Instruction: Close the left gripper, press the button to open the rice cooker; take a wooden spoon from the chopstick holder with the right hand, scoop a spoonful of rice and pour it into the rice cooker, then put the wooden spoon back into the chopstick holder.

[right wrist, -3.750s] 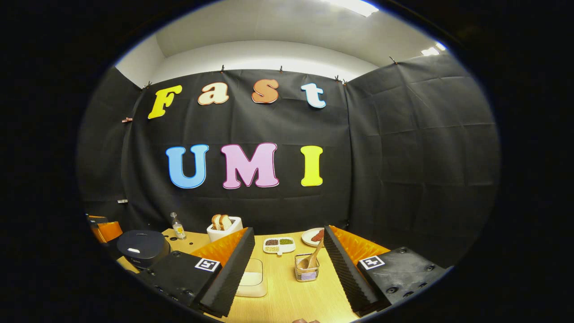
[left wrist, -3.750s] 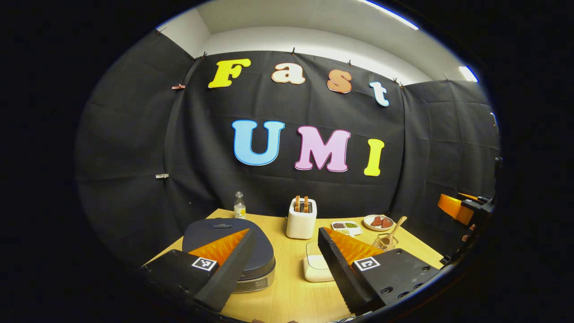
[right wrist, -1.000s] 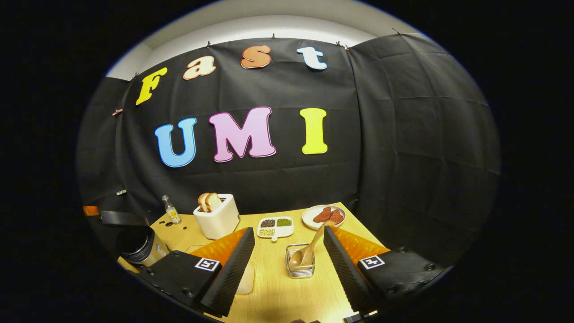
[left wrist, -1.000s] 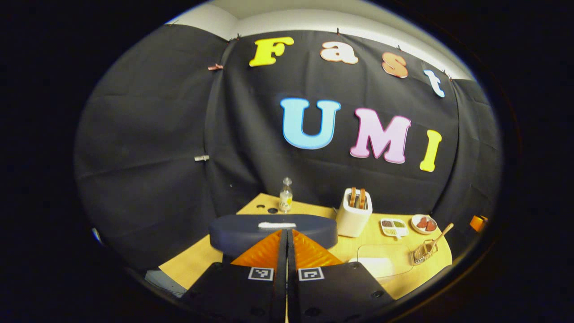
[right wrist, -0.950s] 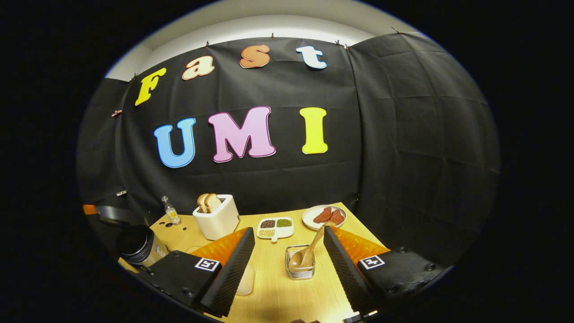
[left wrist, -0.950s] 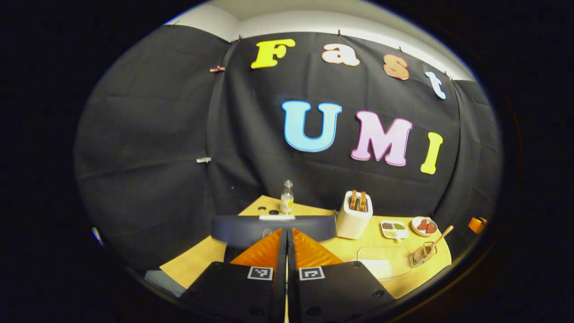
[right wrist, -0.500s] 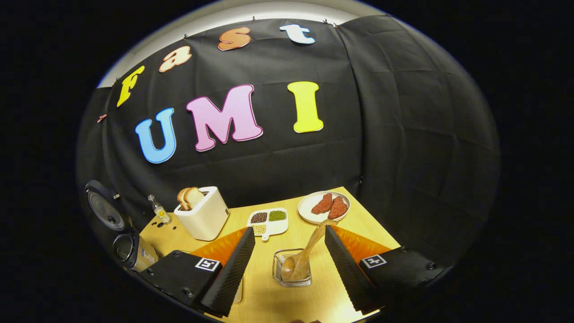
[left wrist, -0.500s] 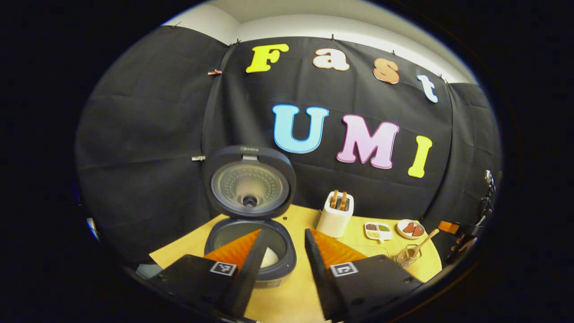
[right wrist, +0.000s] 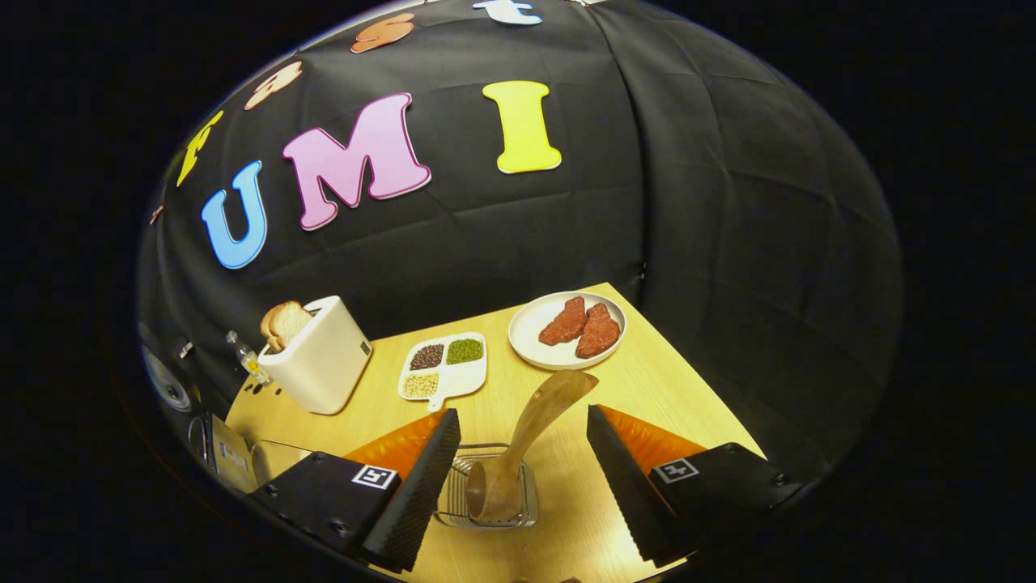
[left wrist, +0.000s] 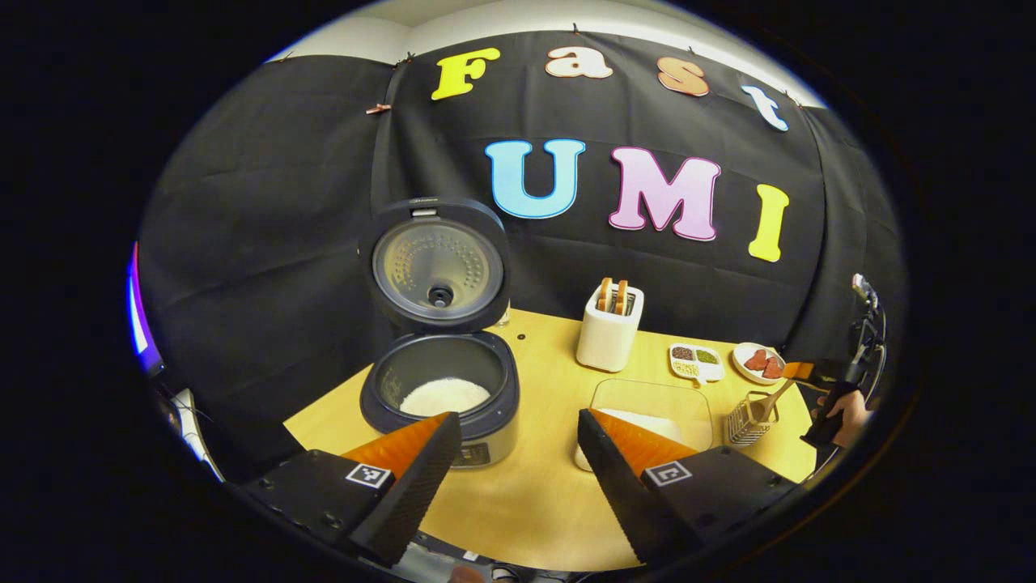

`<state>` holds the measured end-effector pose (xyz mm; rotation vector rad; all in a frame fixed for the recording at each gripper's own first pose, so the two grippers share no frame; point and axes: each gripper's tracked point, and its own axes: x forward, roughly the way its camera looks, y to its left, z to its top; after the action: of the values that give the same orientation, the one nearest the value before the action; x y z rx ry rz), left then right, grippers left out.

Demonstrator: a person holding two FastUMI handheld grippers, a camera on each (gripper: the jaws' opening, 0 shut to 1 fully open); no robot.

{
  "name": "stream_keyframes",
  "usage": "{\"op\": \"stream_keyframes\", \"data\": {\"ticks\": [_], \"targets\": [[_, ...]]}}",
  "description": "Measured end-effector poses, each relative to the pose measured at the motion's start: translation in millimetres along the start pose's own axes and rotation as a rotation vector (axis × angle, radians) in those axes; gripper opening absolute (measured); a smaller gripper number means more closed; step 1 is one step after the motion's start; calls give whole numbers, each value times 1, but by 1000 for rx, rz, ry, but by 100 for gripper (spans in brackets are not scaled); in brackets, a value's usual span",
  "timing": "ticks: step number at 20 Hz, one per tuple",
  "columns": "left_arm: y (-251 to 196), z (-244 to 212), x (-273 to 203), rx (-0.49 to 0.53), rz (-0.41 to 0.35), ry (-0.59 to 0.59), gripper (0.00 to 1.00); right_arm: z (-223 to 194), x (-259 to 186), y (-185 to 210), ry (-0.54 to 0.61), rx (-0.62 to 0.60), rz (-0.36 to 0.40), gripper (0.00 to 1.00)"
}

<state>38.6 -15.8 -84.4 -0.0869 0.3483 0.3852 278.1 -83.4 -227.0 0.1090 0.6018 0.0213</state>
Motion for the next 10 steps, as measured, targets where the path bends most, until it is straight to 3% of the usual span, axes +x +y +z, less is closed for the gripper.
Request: {"op": "stream_keyframes", "data": {"ticks": [4,6,9,10], "targets": [[-14,-15,-4,-13,19,20,98,-15,27,7,66,61,40,99],[-15,-17,-8,-19,30,16,98,-23,36,7,101,69,57,92],[-24,-27,-11,-24,1,29,98,-28,50,4,135,112,48,67],[-25,-31,-10,-14,-1,38,98,-31,52,4,151,127,45,43]]}}
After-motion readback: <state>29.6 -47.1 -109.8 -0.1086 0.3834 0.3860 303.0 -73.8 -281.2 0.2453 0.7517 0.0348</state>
